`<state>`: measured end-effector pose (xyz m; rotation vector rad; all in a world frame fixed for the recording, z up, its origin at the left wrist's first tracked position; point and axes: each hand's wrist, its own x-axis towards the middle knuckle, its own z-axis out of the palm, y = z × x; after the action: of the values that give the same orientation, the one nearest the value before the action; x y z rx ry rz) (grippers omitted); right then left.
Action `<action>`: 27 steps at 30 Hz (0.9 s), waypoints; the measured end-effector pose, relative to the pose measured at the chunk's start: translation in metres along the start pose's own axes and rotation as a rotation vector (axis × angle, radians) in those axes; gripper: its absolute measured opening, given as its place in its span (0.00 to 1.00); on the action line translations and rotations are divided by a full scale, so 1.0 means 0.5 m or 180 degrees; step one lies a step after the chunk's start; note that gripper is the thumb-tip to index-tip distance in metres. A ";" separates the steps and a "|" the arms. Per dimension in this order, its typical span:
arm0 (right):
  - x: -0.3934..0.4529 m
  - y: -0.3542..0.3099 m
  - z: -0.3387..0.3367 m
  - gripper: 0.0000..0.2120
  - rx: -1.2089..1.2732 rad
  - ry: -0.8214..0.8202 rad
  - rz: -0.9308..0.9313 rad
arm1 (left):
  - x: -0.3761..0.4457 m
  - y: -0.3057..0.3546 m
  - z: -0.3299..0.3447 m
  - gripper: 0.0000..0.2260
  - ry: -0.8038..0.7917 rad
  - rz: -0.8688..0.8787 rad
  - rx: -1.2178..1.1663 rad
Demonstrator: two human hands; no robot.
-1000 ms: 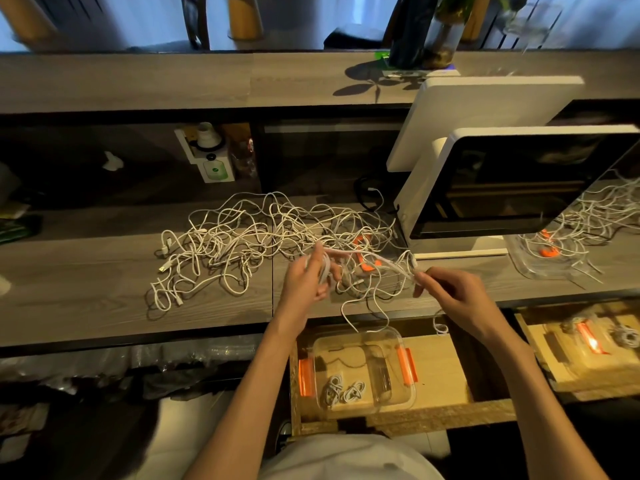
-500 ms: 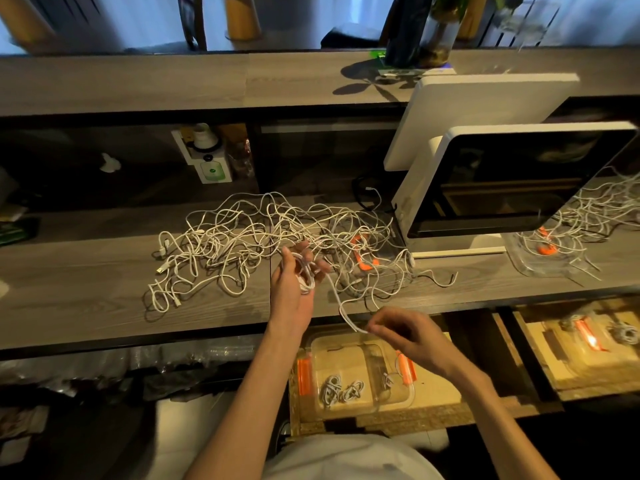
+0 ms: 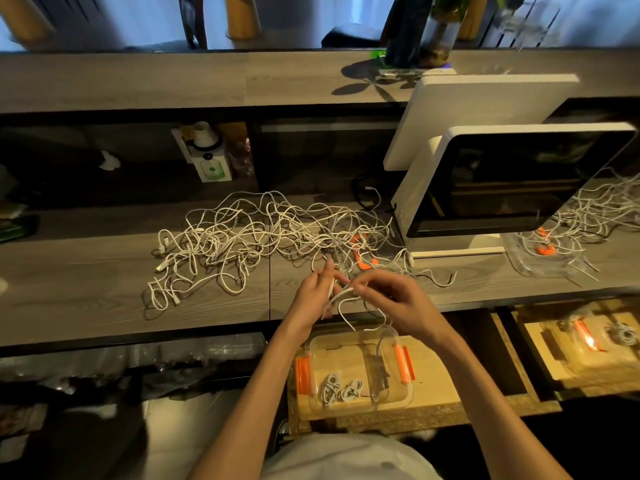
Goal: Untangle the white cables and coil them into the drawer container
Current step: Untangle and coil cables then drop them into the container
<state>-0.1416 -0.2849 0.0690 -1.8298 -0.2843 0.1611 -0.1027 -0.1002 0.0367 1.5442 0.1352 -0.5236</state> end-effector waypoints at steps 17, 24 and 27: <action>0.021 0.023 -0.051 0.07 -0.0633 0.0690 0.0339 | -0.017 0.014 -0.033 0.21 -0.0644 0.0481 -0.0022; 0.000 0.054 -0.062 0.14 -0.1151 0.0261 0.0324 | -0.006 0.012 -0.048 0.19 0.0642 0.0593 -0.0601; -0.013 0.070 -0.049 0.14 -0.1153 0.0152 0.0416 | -0.006 0.011 -0.054 0.20 0.0724 0.0610 -0.1190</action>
<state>-0.1377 -0.3185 0.0417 -2.2103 -0.1670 0.1642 -0.0966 -0.0737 0.0419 1.2294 0.2426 -0.1568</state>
